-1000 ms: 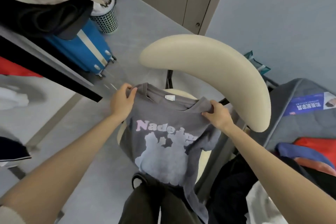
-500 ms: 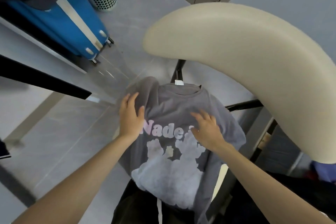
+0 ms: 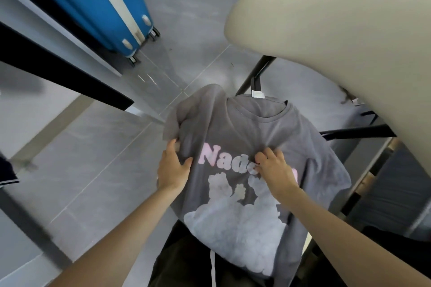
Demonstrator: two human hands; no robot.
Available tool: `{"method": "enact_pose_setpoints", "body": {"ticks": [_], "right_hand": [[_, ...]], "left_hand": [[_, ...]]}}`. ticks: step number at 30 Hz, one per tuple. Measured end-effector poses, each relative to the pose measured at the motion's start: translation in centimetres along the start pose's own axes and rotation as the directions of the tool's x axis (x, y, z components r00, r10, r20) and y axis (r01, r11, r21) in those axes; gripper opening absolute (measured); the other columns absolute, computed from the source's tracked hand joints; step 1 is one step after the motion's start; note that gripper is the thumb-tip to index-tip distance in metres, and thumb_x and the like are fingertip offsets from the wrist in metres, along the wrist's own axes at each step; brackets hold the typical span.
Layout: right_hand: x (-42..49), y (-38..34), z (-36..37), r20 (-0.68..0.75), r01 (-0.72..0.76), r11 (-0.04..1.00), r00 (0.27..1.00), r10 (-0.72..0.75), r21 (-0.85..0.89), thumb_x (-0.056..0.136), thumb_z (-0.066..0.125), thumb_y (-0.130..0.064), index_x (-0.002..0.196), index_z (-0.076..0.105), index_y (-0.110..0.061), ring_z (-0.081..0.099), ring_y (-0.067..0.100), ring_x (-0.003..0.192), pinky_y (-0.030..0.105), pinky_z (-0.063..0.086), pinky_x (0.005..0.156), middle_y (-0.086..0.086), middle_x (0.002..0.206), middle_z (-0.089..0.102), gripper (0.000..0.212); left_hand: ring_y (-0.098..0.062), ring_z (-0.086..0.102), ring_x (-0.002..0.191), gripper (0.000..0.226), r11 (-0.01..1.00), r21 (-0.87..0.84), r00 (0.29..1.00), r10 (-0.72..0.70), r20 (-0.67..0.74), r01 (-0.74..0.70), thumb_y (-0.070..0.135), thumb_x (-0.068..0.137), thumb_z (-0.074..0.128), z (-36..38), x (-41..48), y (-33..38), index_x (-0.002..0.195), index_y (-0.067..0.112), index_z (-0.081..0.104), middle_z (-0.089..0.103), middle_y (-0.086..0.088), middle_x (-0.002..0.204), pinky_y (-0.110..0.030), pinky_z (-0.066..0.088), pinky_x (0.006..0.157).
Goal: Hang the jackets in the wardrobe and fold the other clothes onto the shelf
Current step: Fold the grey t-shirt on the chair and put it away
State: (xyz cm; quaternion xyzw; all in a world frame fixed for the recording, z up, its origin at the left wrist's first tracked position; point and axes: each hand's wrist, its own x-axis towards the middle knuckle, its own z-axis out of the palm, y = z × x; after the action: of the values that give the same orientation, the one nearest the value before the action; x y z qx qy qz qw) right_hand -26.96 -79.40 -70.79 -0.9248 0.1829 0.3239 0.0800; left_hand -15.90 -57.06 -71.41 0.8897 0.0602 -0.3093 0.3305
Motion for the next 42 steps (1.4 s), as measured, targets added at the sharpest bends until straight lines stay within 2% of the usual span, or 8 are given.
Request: {"method": "enact_pose_setpoints", "body": {"ticks": [12, 18, 22, 27, 31, 33, 37, 42], "right_hand": [[-4.2, 3.1, 0.6, 0.243, -0.122, 0.992, 0.961, 0.129, -0.042, 0.095, 0.051, -0.015, 0.121, 0.045, -0.011, 0.052, 0.027, 0.116, 0.035, 0.045, 0.092, 0.009, 0.126, 0.052, 0.027], [-3.3, 0.4, -0.7, 0.034, 0.018, 0.958, 0.999, -0.029, 0.286, 0.095, 0.051, -0.015, 0.131, 0.041, -0.024, 0.039, 0.025, 0.124, 0.035, 0.042, 0.101, 0.002, 0.139, 0.037, 0.038], [-0.7, -2.8, -2.1, 0.048, 0.103, 0.912, 0.990, -0.132, 0.396, 0.096, 0.052, -0.016, 0.140, 0.037, -0.023, 0.040, 0.029, 0.127, 0.038, 0.041, 0.105, 0.006, 0.144, 0.032, 0.047], [1.6, -5.6, -4.4, -0.051, 0.218, 0.862, 0.974, -0.219, 0.458, 0.095, 0.050, -0.013, 0.142, 0.033, -0.028, 0.056, 0.027, 0.102, 0.041, 0.051, 0.087, 0.008, 0.135, 0.043, 0.052], [3.2, -7.1, -6.5, -0.141, 0.301, 0.824, 0.954, -0.266, 0.479, 0.094, 0.051, -0.012, 0.143, 0.032, -0.031, 0.057, 0.028, 0.095, 0.039, 0.049, 0.085, 0.010, 0.130, 0.049, 0.057], [4.1, -7.5, -7.2, -0.157, 0.305, 0.809, 0.952, -0.262, 0.503, 0.093, 0.051, -0.010, 0.144, 0.033, -0.033, 0.058, 0.028, 0.095, 0.038, 0.048, 0.088, 0.012, 0.131, 0.050, 0.058], [5.9, -7.2, -7.4, -0.062, 0.230, 0.762, 0.968, -0.243, 0.606, 0.094, 0.050, -0.010, 0.143, 0.035, -0.036, 0.056, 0.023, 0.108, 0.029, 0.045, 0.083, 0.008, 0.136, 0.050, 0.057], [6.5, -5.1, -6.3, -0.011, -0.026, 0.493, 0.997, 0.072, 0.870, 0.096, 0.052, -0.014, 0.128, 0.049, -0.034, 0.057, 0.013, 0.095, 0.023, 0.045, 0.077, -0.001, 0.119, 0.061, 0.037]], "left_hand": [[-0.027, 0.062, 0.097, 0.059, 0.972, -0.169, 0.986, -0.160, 0.049, 0.166, 0.018, 0.077, 0.076, 3.0, -4.4, -1.1, 0.125, 0.014, 0.042, 0.062, 0.000, 0.096, -0.029, 0.042, 0.079], [-0.028, 0.062, 0.102, 0.070, 0.865, -0.431, 0.925, -0.350, -0.149, 0.258, 0.036, 0.070, 0.083, 2.4, -2.8, -0.2, 0.126, 0.007, 0.053, 0.064, -0.012, 0.110, -0.033, 0.049, 0.088], [-0.028, 0.057, 0.110, 0.064, 0.938, -0.268, 0.953, -0.265, -0.144, 0.220, 0.046, 0.077, 0.074, 1.5, -0.8, -0.1, 0.133, 0.030, 0.048, 0.055, -0.005, 0.127, -0.042, 0.046, 0.098], [-0.029, 0.035, 0.126, 0.027, 0.985, -0.172, 0.975, -0.028, -0.219, -0.010, 0.024, 0.089, 0.067, -0.2, 0.2, -0.7, 0.102, 0.001, 0.060, 0.044, -0.016, 0.127, -0.029, 0.033, 0.100], [-0.023, 0.048, 0.073, 0.017, 0.956, -0.211, 0.947, 0.137, -0.289, -0.203, 0.023, 0.094, 0.060, -3.4, 0.4, 0.6, 0.091, 0.009, 0.050, 0.045, 0.007, 0.069, -0.042, 0.041, 0.083], [-0.021, 0.045, 0.067, 0.020, 0.953, -0.174, 0.923, 0.178, -0.340, -0.248, 0.027, 0.096, 0.058, -4.9, 0.8, 1.5, 0.095, 0.008, 0.051, 0.043, 0.010, 0.064, -0.038, 0.041, 0.070], [-0.005, 0.049, 0.060, 0.017, 0.932, -0.217, 0.894, 0.182, -0.409, -0.289, 0.032, 0.091, 0.063, -7.8, 1.7, 4.5, 0.089, 0.019, 0.053, 0.051, 0.012, 0.066, -0.015, 0.036, 0.056], [0.012, 0.054, 0.058, 0.017, 0.884, -0.428, 0.977, 0.120, -0.178, -0.187, 0.026, 0.083, 0.071, -7.4, 1.5, 8.9, 0.072, 0.031, 0.058, 0.060, 0.022, 0.061, -0.006, 0.040, 0.057]]}}
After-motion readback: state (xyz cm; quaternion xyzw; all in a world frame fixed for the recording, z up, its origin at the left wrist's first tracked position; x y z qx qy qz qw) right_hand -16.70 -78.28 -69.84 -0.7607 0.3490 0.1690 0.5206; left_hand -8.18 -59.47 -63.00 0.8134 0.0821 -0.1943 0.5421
